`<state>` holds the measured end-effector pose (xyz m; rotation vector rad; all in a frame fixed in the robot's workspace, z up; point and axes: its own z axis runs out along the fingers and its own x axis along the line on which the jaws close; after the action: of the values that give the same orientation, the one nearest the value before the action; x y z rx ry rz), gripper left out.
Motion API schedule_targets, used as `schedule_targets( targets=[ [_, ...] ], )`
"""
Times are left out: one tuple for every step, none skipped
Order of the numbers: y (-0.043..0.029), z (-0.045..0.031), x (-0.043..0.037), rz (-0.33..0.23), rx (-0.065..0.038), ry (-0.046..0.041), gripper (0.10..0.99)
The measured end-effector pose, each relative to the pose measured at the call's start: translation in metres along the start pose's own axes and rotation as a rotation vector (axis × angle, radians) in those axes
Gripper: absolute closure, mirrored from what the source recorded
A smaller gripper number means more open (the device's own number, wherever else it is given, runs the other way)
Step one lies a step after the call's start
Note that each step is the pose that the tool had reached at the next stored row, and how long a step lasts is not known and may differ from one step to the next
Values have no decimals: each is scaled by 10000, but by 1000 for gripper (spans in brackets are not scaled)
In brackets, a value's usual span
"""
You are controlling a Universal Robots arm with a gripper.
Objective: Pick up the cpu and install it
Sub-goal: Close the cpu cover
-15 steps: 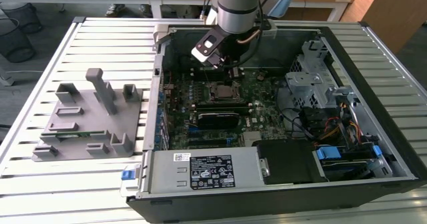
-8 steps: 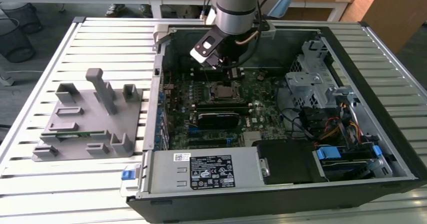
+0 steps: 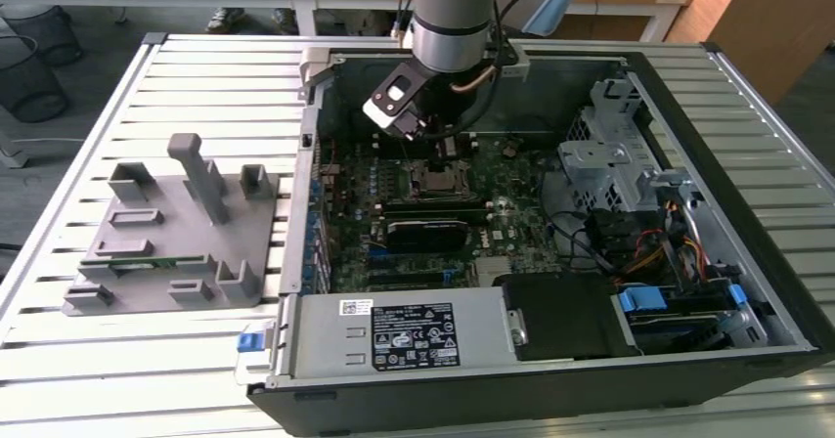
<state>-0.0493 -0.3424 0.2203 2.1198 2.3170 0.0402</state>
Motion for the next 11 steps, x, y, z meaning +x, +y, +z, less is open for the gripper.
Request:
schedule_targets(
  targets=[
    [-20,10,2,-2,-2,3,980],
    [-39,19,3,-4,-1,2,980],
    [-53,28,4,-9,-1,1,980],
    [-65,36,5,-17,-1,1,980],
    [-77,47,6,-24,0,1,980],
    [-87,59,6,-36,0,2,980],
    [-95,72,7,-53,0,2,980],
    [-102,82,7,-72,2,2,980],
    [-108,92,7,-84,1,2,980],
    [-112,102,8,-92,2,3,980],
    [-116,112,8,-101,2,3,980]
  ],
)
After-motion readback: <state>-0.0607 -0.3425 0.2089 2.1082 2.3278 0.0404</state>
